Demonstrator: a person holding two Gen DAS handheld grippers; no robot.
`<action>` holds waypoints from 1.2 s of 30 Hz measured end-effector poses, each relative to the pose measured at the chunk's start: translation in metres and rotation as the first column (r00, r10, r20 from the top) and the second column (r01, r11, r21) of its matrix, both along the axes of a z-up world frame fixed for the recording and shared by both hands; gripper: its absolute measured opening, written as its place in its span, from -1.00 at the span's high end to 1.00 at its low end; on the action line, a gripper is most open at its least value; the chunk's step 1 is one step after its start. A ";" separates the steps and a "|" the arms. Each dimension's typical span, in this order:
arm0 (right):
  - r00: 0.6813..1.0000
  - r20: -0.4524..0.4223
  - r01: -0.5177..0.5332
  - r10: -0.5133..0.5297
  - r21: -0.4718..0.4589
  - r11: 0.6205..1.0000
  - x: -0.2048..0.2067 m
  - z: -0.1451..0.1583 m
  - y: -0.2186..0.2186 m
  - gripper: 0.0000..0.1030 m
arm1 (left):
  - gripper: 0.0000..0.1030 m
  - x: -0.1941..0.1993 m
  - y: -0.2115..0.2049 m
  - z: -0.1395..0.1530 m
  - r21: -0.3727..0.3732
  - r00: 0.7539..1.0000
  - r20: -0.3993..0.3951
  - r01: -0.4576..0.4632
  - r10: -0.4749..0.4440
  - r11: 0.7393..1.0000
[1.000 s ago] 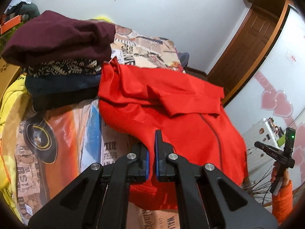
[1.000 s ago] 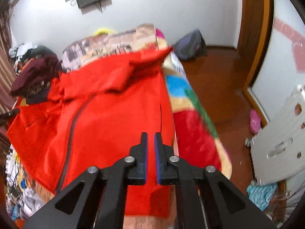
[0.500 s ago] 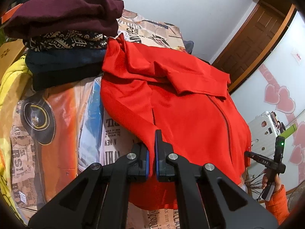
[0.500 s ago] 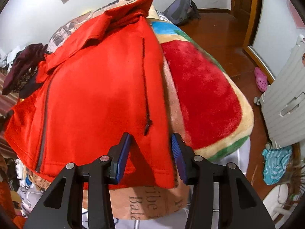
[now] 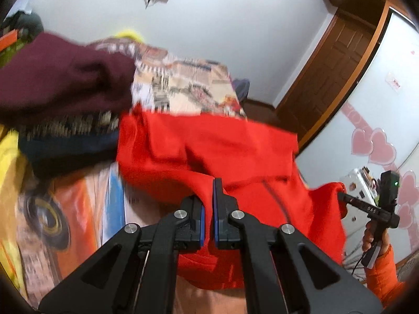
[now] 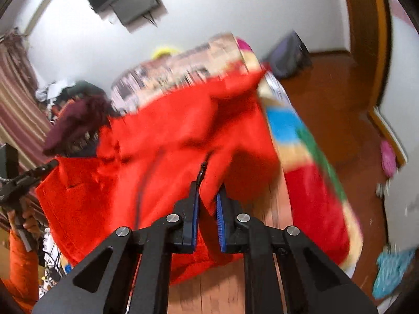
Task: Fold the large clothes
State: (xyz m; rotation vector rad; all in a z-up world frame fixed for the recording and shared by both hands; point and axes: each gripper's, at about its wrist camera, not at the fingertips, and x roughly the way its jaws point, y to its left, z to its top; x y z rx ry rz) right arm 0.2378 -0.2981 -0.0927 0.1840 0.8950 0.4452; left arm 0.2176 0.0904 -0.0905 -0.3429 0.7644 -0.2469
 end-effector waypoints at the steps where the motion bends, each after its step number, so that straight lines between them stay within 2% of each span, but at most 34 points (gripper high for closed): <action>1: 1.000 0.030 -0.008 0.008 -0.010 1.000 0.014 0.010 0.005 0.80 | 0.94 0.012 0.001 0.008 0.009 1.000 0.026 -0.009 0.008 1.000; 4: 0.995 0.097 -0.007 0.011 -0.044 0.999 0.052 0.028 0.018 0.80 | 0.94 0.044 0.008 0.021 0.020 0.997 0.062 -0.044 0.043 0.999; 8: 0.991 0.132 0.041 -0.034 -0.047 0.998 0.106 0.034 0.029 0.80 | 0.94 0.102 0.024 0.022 0.054 0.988 0.064 -0.142 0.139 0.988; 11: 0.989 0.123 0.088 -0.080 -0.065 0.994 0.140 0.023 0.032 0.79 | 0.94 0.143 0.032 0.007 0.100 0.980 0.023 -0.201 0.200 0.974; 14: 0.990 0.069 0.132 -0.127 -0.088 0.987 0.175 0.003 0.035 0.75 | 0.93 0.176 0.037 -0.014 0.123 0.972 -0.046 -0.224 0.231 0.967; 17: 0.985 0.011 0.172 -0.172 -0.078 0.982 0.195 -0.011 0.031 0.64 | 0.80 0.196 0.037 -0.028 0.140 0.966 -0.106 -0.219 0.234 0.966; 20: 0.977 0.005 0.212 -0.213 -0.096 0.973 0.196 -0.011 0.030 0.60 | 0.44 0.196 0.032 -0.023 0.172 0.965 -0.061 -0.242 0.255 0.955; 21: 0.976 0.038 0.220 -0.216 -0.117 0.969 0.192 -0.006 0.031 0.60 | 0.17 0.195 0.032 -0.018 0.174 0.965 -0.039 -0.248 0.259 0.953; 22: 0.975 0.071 0.218 -0.210 -0.140 0.966 0.188 0.001 0.034 0.59 | 0.03 0.191 0.032 -0.010 0.174 0.963 -0.006 -0.265 0.270 0.949; 25: 0.975 0.136 0.196 -0.174 -0.175 0.965 0.180 0.020 0.040 0.39 | 0.01 0.182 0.031 0.007 0.182 0.962 0.041 -0.274 0.272 0.944; 27: 0.977 0.167 0.165 -0.136 -0.180 0.970 0.173 0.029 0.044 0.07 | 0.00 0.177 0.025 0.013 0.187 0.969 0.045 -0.248 0.244 0.951; 30: 0.980 0.185 0.104 -0.066 -0.200 0.974 0.163 0.035 0.056 -0.18 | -0.03 0.172 0.013 0.012 0.204 0.978 0.038 -0.207 0.204 0.957; 36: 0.990 0.126 -0.030 0.065 -0.264 0.964 0.153 0.010 0.090 -0.24 | -0.04 0.165 -0.027 -0.025 0.275 0.995 -0.065 -0.058 0.079 0.960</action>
